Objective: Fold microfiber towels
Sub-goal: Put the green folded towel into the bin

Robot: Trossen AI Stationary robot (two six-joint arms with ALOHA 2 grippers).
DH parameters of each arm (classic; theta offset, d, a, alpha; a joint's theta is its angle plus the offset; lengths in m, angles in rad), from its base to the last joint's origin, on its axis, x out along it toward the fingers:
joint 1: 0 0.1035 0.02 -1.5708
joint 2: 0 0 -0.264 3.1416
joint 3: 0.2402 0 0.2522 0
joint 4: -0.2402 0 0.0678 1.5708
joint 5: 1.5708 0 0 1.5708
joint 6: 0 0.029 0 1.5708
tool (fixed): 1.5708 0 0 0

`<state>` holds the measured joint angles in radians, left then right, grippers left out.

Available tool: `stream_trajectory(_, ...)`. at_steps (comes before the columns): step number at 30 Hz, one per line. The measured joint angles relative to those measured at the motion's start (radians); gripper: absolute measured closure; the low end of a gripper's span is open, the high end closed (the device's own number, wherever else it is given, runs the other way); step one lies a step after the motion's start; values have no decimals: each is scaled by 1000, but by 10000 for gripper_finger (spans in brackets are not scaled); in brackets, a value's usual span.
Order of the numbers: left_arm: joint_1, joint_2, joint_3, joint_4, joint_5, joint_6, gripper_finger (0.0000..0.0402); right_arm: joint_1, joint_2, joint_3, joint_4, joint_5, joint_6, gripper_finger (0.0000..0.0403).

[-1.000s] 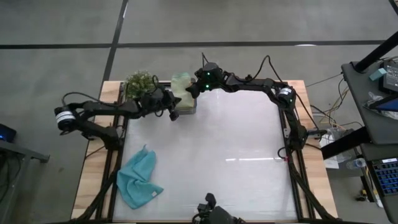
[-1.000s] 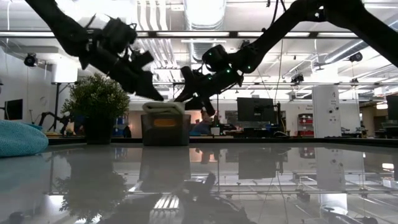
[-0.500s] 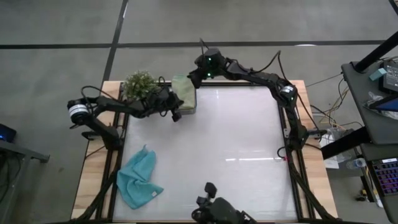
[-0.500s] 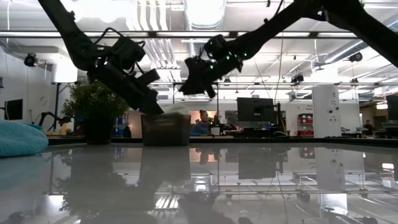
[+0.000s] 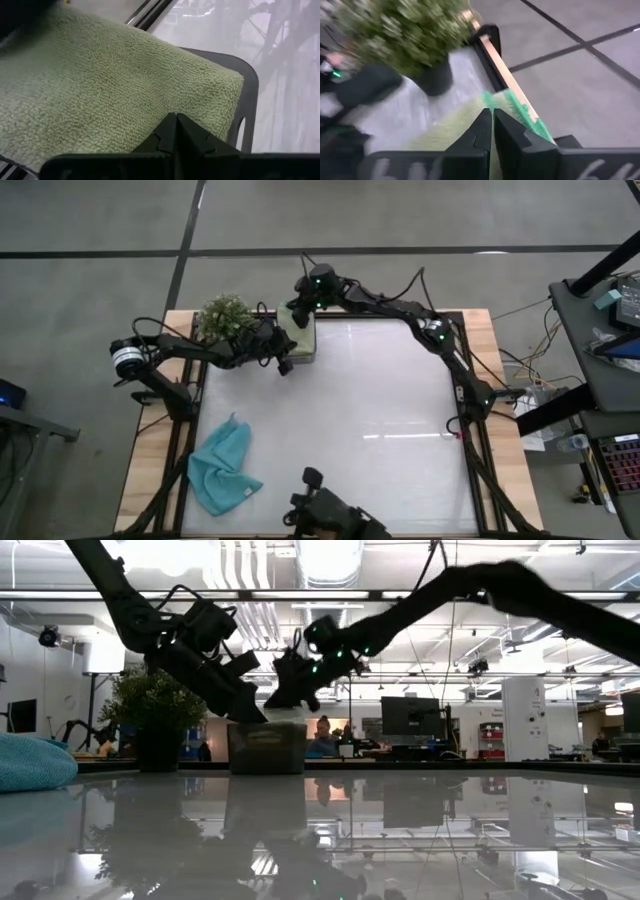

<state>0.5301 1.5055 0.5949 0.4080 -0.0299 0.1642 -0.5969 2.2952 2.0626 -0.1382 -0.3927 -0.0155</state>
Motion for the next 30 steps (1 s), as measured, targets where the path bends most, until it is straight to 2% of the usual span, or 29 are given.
stream_trajectory(8,0,-3,-7,2,0,-3,401,1,125,127,-122,6,-55,394)
stream_trajectory(16,0,-5,-13,0,-1,-52,401,3,142,128,-162,74,-119,394)
stream_trajectory(30,-2,-4,-15,-8,6,-83,401,2,142,118,-166,79,-152,394)
